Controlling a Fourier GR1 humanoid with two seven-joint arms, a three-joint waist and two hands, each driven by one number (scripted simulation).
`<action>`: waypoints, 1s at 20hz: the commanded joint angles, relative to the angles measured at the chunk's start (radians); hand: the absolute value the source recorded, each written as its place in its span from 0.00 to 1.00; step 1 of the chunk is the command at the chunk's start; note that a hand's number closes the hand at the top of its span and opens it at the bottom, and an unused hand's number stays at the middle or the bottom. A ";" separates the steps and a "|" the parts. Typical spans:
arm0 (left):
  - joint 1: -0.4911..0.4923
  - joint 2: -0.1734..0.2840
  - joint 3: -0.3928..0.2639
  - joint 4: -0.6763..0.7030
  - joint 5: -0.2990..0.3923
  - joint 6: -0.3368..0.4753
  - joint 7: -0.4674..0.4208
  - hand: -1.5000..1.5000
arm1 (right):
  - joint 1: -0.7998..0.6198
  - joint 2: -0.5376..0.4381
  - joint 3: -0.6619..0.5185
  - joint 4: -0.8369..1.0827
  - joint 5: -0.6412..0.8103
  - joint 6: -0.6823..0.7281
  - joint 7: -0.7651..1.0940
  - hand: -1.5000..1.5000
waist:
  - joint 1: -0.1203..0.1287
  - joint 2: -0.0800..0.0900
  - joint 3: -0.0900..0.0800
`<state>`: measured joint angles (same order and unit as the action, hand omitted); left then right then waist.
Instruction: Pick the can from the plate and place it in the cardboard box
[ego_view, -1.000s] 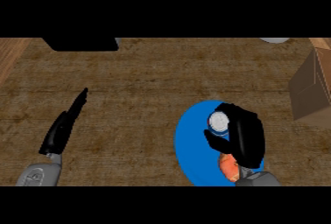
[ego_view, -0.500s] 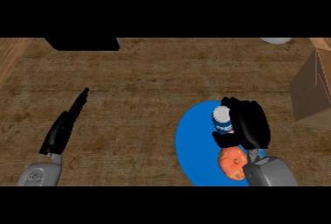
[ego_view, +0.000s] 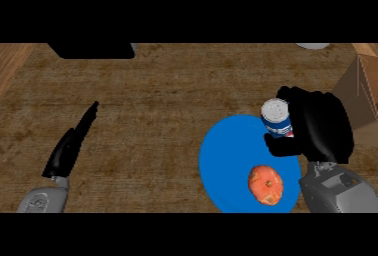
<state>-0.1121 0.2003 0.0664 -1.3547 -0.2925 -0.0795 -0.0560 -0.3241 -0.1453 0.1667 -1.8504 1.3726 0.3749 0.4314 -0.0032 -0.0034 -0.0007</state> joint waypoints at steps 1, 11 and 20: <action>0.004 0.025 0.016 -0.020 0.005 -0.016 0.014 0.50 | -0.022 -0.022 -0.025 -0.201 0.033 0.151 0.098 1.00 | -0.006 -0.002 0.000; -0.060 -0.039 -0.015 -0.016 -0.016 0.022 0.063 0.50 | -0.184 -0.128 -0.402 -0.228 -0.108 0.265 0.118 1.00 | 0.002 0.002 0.001; -0.071 -0.028 0.003 0.058 -0.020 0.017 0.004 0.50 | -0.160 -0.344 -0.645 0.036 -0.214 0.182 -0.048 1.00 | 0.000 0.005 0.001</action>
<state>-0.1586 0.1933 0.0781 -1.3204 -0.2958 -0.0862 -0.0507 -0.4866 -0.4019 -0.3697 -1.9348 1.2040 0.5970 0.4564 -0.0013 0.0001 -0.0002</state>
